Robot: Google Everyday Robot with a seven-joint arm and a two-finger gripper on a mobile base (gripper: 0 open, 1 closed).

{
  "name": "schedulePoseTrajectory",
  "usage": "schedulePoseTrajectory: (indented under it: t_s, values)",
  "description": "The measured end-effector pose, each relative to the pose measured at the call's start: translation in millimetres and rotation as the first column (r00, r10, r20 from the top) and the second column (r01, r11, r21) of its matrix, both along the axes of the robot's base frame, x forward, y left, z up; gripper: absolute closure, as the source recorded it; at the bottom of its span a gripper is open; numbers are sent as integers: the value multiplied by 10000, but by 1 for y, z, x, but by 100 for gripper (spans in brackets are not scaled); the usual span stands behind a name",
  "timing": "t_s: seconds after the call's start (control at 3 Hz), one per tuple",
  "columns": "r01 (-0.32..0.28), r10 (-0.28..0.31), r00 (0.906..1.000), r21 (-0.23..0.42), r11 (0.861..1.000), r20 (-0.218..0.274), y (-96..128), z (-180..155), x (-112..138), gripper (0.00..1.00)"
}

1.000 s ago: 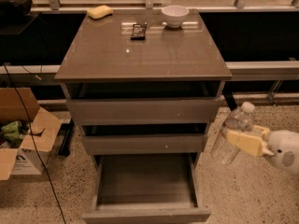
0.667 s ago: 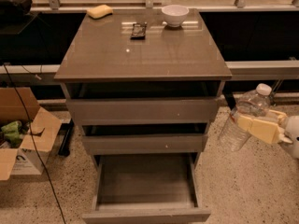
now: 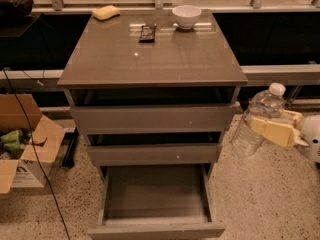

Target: Pick water bottle from bottom drawer and place on counter

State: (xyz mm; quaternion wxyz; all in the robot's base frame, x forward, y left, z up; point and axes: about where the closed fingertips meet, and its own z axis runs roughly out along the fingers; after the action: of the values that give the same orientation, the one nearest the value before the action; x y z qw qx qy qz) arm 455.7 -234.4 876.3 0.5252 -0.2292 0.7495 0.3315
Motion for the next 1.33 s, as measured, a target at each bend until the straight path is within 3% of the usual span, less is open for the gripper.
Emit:
schedulePoseTrajectory:
  t_s: [0.33, 0.67, 1.0, 1.33]
  values:
    - [-479, 539, 9962, -863, 9951, 679, 20, 22, 27, 100]
    - [-1058, 1399, 9800, -2250, 9686, 1414, 48, 48, 76, 100]
    - [-1361, 2018, 9633, -3256, 9357, 1772, 68, 63, 111, 100]
    - [-1414, 2537, 9447, -4400, 8868, 2079, 77, 84, 148, 100]
